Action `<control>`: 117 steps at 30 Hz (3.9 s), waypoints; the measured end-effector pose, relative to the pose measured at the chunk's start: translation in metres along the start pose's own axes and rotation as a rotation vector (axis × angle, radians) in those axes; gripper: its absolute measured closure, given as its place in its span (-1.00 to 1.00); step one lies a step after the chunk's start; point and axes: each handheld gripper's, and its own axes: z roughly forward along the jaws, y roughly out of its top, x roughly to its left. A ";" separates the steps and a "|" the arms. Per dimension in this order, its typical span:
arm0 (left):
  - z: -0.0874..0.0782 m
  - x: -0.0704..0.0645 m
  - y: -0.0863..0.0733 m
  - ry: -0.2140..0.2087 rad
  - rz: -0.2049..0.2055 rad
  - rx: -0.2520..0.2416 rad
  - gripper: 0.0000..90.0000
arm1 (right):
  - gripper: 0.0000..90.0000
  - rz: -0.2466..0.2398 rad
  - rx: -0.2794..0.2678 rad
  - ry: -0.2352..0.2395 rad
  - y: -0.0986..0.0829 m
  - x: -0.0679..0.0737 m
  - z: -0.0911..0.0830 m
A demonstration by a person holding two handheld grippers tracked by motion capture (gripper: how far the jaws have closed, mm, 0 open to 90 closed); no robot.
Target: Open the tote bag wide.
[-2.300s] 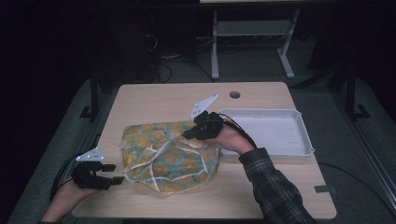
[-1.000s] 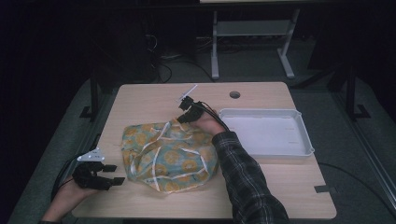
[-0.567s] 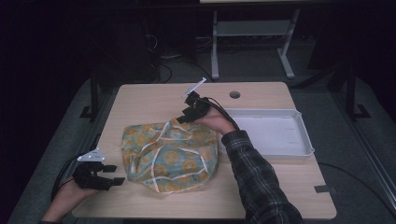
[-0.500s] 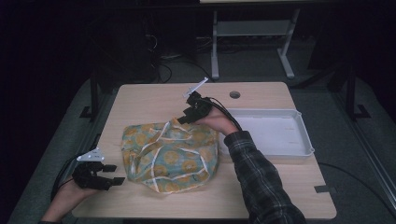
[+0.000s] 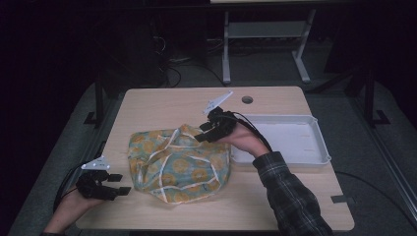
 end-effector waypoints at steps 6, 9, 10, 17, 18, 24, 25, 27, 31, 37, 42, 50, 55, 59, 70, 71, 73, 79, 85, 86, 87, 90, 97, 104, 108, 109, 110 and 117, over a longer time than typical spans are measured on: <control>-0.008 0.001 0.005 0.000 -0.002 -0.018 -0.31 | 0.14 -0.028 0.005 0.030 -0.013 0.021 -0.001; -0.015 0.002 0.013 -0.001 0.001 -0.039 -0.31 | 0.15 -0.042 0.000 0.043 -0.017 0.026 0.004; -0.015 0.002 0.013 -0.001 0.001 -0.039 -0.31 | 0.15 -0.042 0.000 0.043 -0.017 0.026 0.004; -0.027 0.000 0.038 -0.006 0.006 -0.084 -0.29 | 0.18 -0.063 0.025 0.075 -0.018 0.038 0.024; -0.028 -0.001 0.042 -0.007 0.010 -0.089 -0.29 | 0.18 -0.063 0.025 0.075 -0.018 0.038 0.024; -0.029 -0.006 0.067 -0.025 0.034 -0.114 -0.27 | 0.21 -0.075 0.034 0.075 -0.017 0.039 0.033; -0.028 -0.007 0.072 -0.028 0.044 -0.115 -0.27 | 0.21 -0.073 0.036 0.076 -0.016 0.040 0.034; -0.022 -0.011 0.085 -0.037 0.048 -0.120 -0.23 | 0.24 -0.067 0.039 0.069 -0.016 0.039 0.038; -0.013 -0.014 0.098 -0.034 0.054 -0.109 -0.18 | 0.29 -0.064 0.034 0.064 -0.015 0.035 0.044; 0.006 -0.016 0.116 -0.053 0.041 -0.108 -0.03 | 0.45 -0.051 0.048 0.067 -0.016 0.032 0.051; 0.021 -0.017 0.126 -0.061 0.032 -0.077 0.07 | 0.53 -0.035 0.050 0.071 -0.016 0.032 0.054; 0.040 -0.019 0.135 -0.052 0.035 -0.027 0.43 | 0.86 -0.060 0.065 0.056 -0.016 0.034 0.059; 0.046 -0.018 0.135 -0.033 0.059 -0.015 0.98 | 0.99 -0.077 0.067 0.052 -0.015 0.038 0.058; 0.047 -0.016 0.133 -0.018 0.034 -0.026 0.99 | 0.99 -0.103 0.061 0.062 -0.014 0.041 0.055; 0.048 -0.009 0.129 0.006 0.022 -0.014 0.99 | 1.00 -0.118 0.013 0.084 -0.013 0.052 0.037; 0.048 -0.009 0.129 0.008 0.023 -0.013 0.99 | 1.00 -0.118 0.013 0.084 -0.013 0.052 0.037; 0.049 -0.009 0.129 0.007 0.023 -0.012 0.99 | 1.00 -0.127 0.011 0.092 -0.014 0.055 0.035; 0.048 -0.007 0.125 0.004 0.011 -0.028 0.99 | 1.00 -0.143 0.008 0.112 -0.022 0.065 0.027; 0.045 -0.004 0.121 -0.009 -0.010 -0.046 0.99 | 1.00 -0.156 0.012 0.131 -0.029 0.076 0.021; 0.045 -0.004 0.120 -0.013 -0.014 -0.053 0.99 | 1.00 -0.157 0.011 0.133 -0.032 0.080 0.019; 0.044 -0.003 0.120 -0.012 -0.008 -0.048 0.99 | 1.00 -0.173 0.022 0.131 -0.035 0.085 0.018; 0.045 -0.004 0.118 -0.011 -0.010 -0.048 0.99 | 1.00 -0.179 0.027 0.137 -0.039 0.090 0.016; 0.048 -0.006 0.117 -0.013 -0.006 -0.048 0.99 | 1.00 -0.202 0.053 0.154 -0.050 0.106 0.015; 0.048 -0.006 0.116 -0.015 -0.006 -0.048 0.99 | 1.00 -0.208 0.093 0.173 -0.062 0.116 0.018; 0.047 -0.004 0.116 -0.011 -0.003 -0.046 0.99 | 1.00 -0.201 0.111 0.183 -0.070 0.121 0.019; 0.048 -0.004 0.116 -0.009 -0.004 -0.046 0.99 | 1.00 -0.204 0.119 0.185 -0.073 0.123 0.020; 0.048 -0.004 0.115 -0.009 -0.007 -0.043 0.99 | 1.00 -0.204 0.127 0.187 -0.074 0.124 0.020; 0.051 0.000 0.111 -0.001 -0.019 -0.040 0.99 | 1.00 -0.212 0.194 0.190 -0.093 0.131 0.025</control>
